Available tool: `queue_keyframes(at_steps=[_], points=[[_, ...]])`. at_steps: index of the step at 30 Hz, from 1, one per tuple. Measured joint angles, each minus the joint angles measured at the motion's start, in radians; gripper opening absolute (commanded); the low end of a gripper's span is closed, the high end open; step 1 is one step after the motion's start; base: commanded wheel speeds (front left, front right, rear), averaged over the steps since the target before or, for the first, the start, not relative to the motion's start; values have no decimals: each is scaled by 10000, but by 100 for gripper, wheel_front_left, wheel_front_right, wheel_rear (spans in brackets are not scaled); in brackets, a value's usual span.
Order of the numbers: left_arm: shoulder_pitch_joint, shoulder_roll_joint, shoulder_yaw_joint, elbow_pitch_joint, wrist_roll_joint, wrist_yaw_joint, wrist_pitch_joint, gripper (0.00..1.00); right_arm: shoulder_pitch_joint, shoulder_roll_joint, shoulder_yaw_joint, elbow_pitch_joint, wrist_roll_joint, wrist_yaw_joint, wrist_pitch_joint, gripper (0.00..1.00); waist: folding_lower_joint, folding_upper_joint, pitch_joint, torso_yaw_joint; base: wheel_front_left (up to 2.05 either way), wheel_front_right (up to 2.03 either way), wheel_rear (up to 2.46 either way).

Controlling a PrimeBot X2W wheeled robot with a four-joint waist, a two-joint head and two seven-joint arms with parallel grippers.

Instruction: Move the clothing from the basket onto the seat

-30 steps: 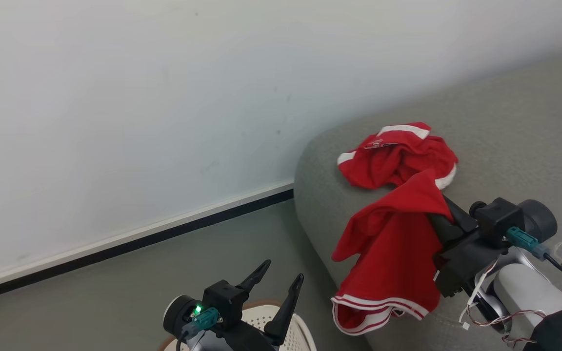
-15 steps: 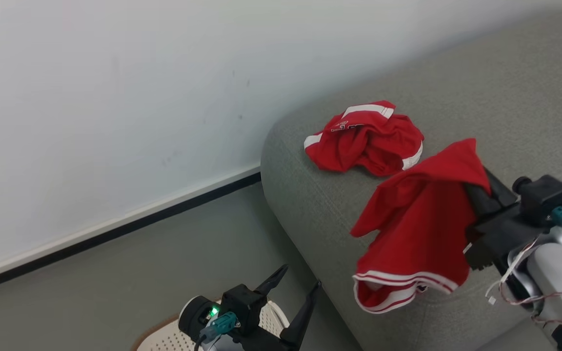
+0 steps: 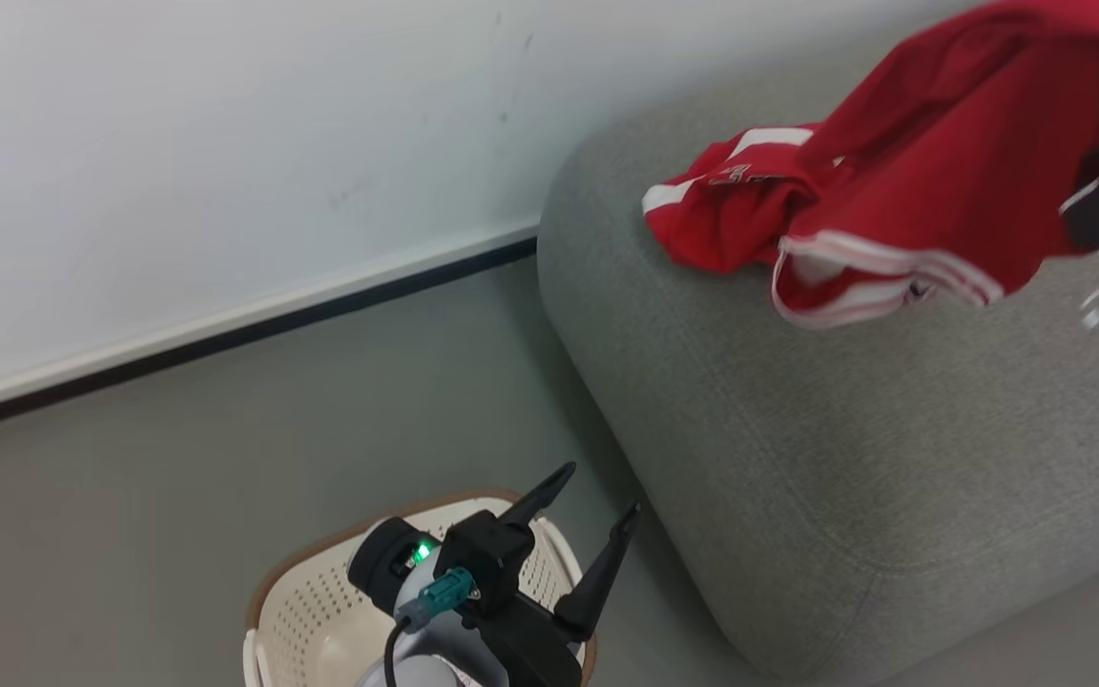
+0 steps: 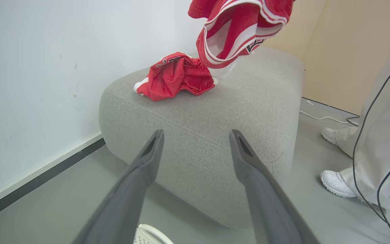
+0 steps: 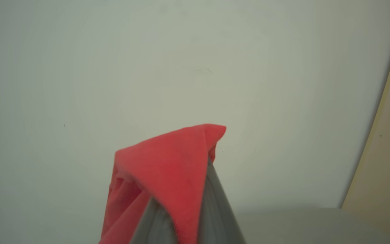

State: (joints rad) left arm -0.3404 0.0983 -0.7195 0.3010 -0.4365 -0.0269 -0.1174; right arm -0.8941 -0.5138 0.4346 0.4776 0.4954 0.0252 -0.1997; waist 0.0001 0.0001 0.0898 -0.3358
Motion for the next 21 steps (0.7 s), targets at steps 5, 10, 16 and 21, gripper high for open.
queue_keyframes(at_steps=[5,10,16,21], points=[[-281,272,40,-393,125,8,113,100,-1183,-382,-449,780,59,-25,244,0,1,0,589,352,0,0,0],[-646,399,75,-851,268,19,293,100,-2053,-1053,-844,1352,42,-163,412,0,1,0,1199,746,0,0,0],[-1075,579,104,-1388,474,63,495,100,-2919,-1308,-1018,1764,-44,-268,502,0,1,0,1960,1226,0,0,0],[-1373,640,115,-1808,706,94,642,100,-3410,-1444,-1072,1990,-121,-347,502,0,2,0,2636,1561,0,0,0]])
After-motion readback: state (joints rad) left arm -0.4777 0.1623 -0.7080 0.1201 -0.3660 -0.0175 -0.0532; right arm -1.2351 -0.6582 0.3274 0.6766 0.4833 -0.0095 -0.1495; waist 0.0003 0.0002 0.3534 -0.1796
